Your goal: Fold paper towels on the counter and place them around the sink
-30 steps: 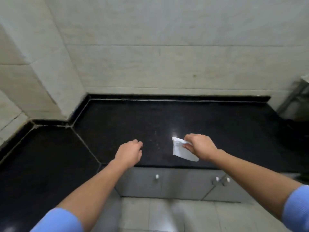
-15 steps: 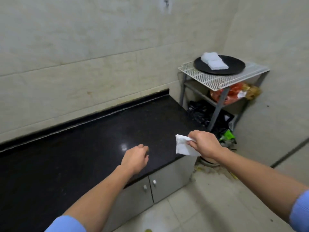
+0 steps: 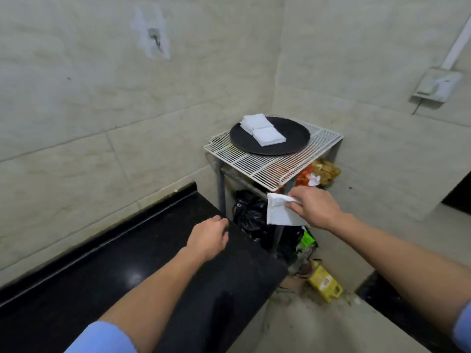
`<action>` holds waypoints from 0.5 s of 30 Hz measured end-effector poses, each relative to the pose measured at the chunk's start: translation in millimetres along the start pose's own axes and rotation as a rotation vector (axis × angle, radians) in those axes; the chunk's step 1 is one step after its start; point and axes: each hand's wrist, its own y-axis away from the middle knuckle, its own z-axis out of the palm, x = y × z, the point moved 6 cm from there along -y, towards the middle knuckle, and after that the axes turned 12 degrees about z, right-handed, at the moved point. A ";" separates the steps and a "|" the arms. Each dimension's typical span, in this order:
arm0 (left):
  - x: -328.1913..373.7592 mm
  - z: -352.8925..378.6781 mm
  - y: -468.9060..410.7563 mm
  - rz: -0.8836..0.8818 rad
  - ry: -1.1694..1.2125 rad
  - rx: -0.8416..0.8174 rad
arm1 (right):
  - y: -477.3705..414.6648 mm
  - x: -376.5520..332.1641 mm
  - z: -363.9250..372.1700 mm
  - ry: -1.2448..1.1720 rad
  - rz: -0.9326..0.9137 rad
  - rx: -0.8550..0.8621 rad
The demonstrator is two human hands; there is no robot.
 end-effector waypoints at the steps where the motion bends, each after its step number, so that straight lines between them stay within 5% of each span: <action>1: -2.0 -5.2 -20.2 0.015 0.009 0.016 | -15.9 8.3 -9.4 -0.013 0.018 0.031; 15: -26.9 -17.3 -232.5 -0.045 0.023 0.184 | -252.6 112.6 -33.9 -0.096 -0.012 0.116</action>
